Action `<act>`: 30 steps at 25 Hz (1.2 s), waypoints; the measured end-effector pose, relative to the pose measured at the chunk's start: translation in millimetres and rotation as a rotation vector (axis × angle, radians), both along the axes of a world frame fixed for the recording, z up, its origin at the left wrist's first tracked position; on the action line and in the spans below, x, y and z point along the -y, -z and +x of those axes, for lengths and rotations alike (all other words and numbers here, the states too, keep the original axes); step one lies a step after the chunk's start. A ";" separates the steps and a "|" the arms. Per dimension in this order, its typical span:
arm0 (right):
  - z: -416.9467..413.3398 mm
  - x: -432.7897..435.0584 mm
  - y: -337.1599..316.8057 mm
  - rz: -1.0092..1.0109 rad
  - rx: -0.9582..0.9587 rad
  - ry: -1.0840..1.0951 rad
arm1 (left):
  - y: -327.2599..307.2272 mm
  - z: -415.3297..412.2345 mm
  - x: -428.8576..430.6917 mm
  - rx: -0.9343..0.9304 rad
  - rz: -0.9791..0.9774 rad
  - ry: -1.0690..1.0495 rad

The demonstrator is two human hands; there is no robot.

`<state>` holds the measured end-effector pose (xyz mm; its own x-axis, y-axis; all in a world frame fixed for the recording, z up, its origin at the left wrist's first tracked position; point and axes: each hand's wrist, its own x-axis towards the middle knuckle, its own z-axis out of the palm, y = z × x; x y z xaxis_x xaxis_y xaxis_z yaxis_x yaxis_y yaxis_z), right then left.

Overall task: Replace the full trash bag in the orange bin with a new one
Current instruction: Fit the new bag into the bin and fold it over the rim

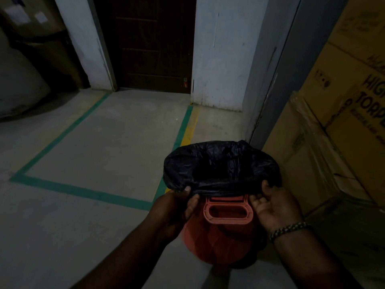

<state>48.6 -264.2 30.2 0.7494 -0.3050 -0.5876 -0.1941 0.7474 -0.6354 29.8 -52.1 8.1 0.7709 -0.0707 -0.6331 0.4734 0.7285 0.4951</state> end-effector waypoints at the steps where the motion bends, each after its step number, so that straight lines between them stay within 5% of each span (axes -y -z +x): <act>1: 0.5 1.3 0.0 -0.005 0.001 0.005 | 0.3 0.6 -0.2 -0.011 -0.011 -0.009; 9: 0.2 5.6 6.0 -0.020 0.021 -0.087 | 11.6 8.3 -8.8 -0.014 0.118 -0.013; 19: 4.9 12.0 18.1 -0.058 0.055 -0.186 | 24.4 24.7 -24.7 -0.053 -0.079 -0.327; 22: 5.1 14.2 16.9 -0.077 0.066 -0.200 | 31.3 25.1 -29.2 -0.114 0.068 -0.190; 30: 6.3 20.8 18.9 -0.050 0.048 -0.189 | 6.2 29.7 -51.2 -0.034 -0.073 -0.197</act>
<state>54.9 -285.1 11.3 0.8228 -0.1839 -0.5378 -0.2968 0.6679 -0.6825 59.4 -0.9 1.9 0.7524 0.0322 -0.6579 0.3343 0.8419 0.4236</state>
